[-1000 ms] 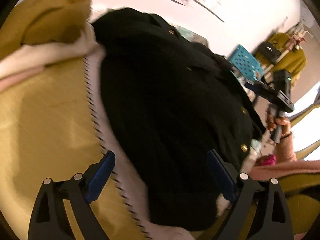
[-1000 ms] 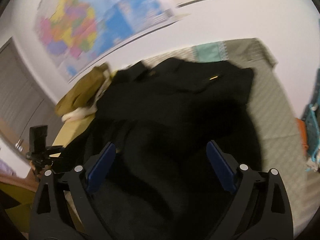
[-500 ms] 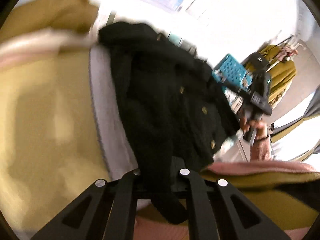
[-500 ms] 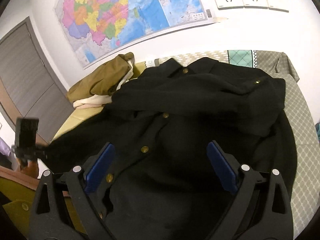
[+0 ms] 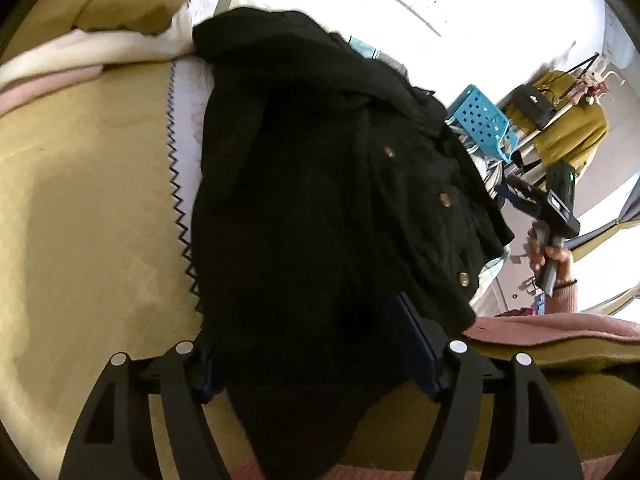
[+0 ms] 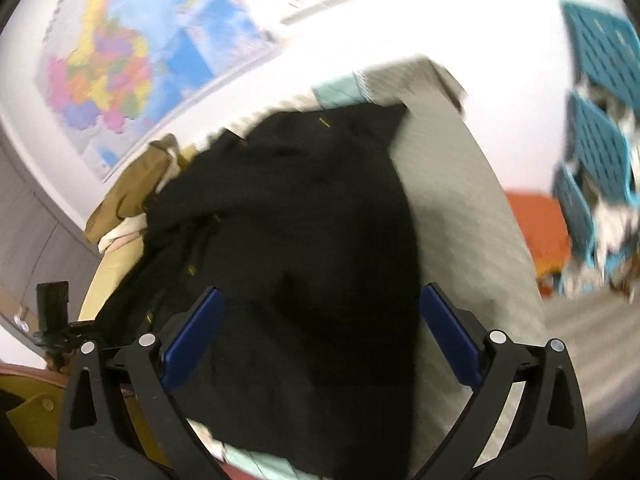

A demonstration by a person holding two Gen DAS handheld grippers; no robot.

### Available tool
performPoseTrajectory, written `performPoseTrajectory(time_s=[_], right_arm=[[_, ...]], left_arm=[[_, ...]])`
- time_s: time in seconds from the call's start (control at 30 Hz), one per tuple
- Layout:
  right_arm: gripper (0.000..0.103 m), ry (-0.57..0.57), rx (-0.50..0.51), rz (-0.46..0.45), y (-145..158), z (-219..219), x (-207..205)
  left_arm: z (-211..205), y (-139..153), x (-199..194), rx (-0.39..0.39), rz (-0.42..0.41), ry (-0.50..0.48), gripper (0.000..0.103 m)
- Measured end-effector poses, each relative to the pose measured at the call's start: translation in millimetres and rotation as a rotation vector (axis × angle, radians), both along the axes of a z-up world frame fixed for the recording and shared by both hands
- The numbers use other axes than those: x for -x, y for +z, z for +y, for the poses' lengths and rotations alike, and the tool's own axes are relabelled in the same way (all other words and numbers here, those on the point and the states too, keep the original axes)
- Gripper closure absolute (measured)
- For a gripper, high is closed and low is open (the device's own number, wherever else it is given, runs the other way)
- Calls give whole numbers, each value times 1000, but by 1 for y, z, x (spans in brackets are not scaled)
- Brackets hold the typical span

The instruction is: Fold large clothes

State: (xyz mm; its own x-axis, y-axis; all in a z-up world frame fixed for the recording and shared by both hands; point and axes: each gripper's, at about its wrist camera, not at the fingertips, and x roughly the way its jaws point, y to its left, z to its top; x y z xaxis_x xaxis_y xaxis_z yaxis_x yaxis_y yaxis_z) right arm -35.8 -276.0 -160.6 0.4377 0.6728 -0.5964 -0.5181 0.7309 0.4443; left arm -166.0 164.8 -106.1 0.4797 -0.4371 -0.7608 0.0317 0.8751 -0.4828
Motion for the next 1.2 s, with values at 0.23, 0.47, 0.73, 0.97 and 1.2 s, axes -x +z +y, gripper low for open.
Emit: performPoseTrajectory(time_s=[0.23, 0.47, 0.73, 0.97, 1.2], right_arm=[[6, 98, -25, 91, -37, -2, 18], [82, 90, -125, 125, -42, -13, 19], [96, 93, -412, -43, 24, -55, 65], [89, 56, -379, 113, -21, -53, 53], [23, 73, -281, 158, -46, -40, 49]], left_arm=[[-2, 1, 1, 13, -18, -28, 28], [-8, 0, -4, -38, -12, -14, 58], [13, 35, 10, 70, -115, 5, 92], [21, 4, 11, 38, -2, 2, 78], [25, 1, 15, 77, 4, -16, 35]])
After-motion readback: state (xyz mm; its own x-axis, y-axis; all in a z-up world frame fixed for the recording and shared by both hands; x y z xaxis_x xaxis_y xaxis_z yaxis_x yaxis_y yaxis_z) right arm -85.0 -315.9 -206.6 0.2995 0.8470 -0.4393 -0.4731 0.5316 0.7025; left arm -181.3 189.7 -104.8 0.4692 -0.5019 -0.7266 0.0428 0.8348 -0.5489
